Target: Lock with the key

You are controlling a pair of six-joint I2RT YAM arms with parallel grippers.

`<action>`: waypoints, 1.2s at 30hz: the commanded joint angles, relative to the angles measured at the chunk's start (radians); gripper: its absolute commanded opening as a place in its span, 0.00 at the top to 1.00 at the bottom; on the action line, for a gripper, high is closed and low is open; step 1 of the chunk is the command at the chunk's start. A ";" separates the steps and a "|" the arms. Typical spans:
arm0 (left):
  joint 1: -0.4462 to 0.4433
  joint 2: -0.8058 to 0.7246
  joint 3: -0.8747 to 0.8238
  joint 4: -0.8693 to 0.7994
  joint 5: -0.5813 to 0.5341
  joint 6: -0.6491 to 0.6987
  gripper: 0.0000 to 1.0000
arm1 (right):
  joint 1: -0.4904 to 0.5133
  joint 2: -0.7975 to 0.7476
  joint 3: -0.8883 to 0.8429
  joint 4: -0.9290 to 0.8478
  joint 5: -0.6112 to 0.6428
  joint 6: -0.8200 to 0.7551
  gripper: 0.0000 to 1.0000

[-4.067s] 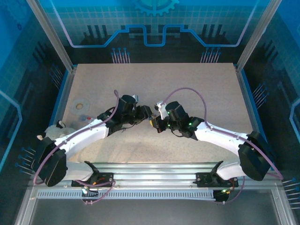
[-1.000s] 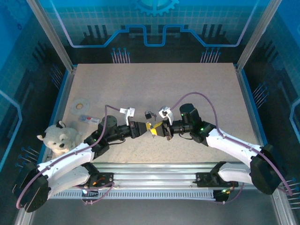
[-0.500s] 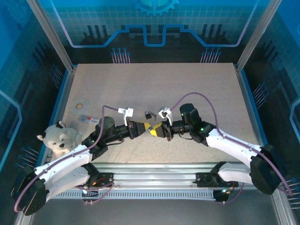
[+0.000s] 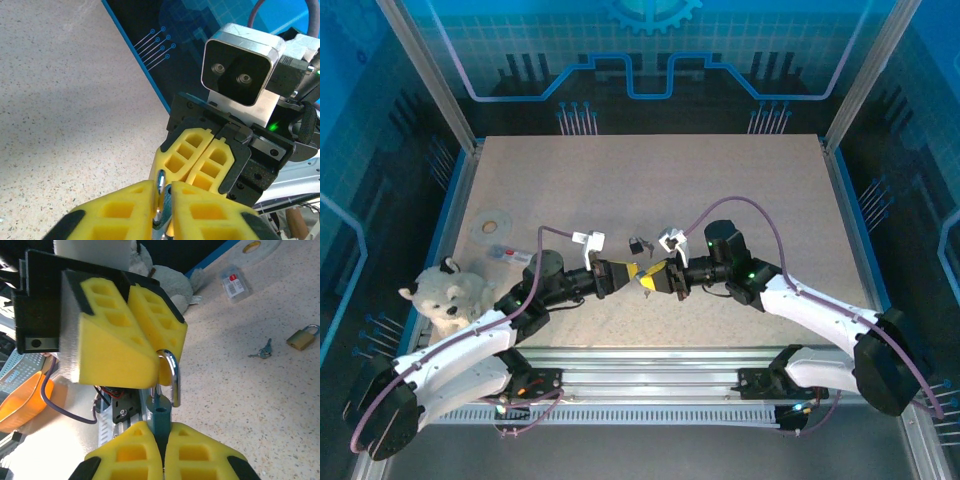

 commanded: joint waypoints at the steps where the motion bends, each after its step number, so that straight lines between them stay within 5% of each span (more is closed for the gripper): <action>1: 0.001 -0.015 -0.020 0.069 0.038 0.015 0.91 | -0.014 -0.020 -0.017 0.044 -0.031 0.006 1.00; 4: 0.001 -0.016 -0.034 0.109 0.047 0.010 1.00 | -0.021 -0.020 -0.020 0.050 -0.040 0.011 1.00; 15: 0.000 -0.031 -0.120 0.356 0.050 -0.027 1.00 | -0.040 -0.007 -0.028 0.093 -0.088 0.038 1.00; 36: -0.005 0.040 -0.093 0.440 0.202 -0.051 1.00 | -0.075 0.067 0.005 0.163 -0.178 0.082 1.00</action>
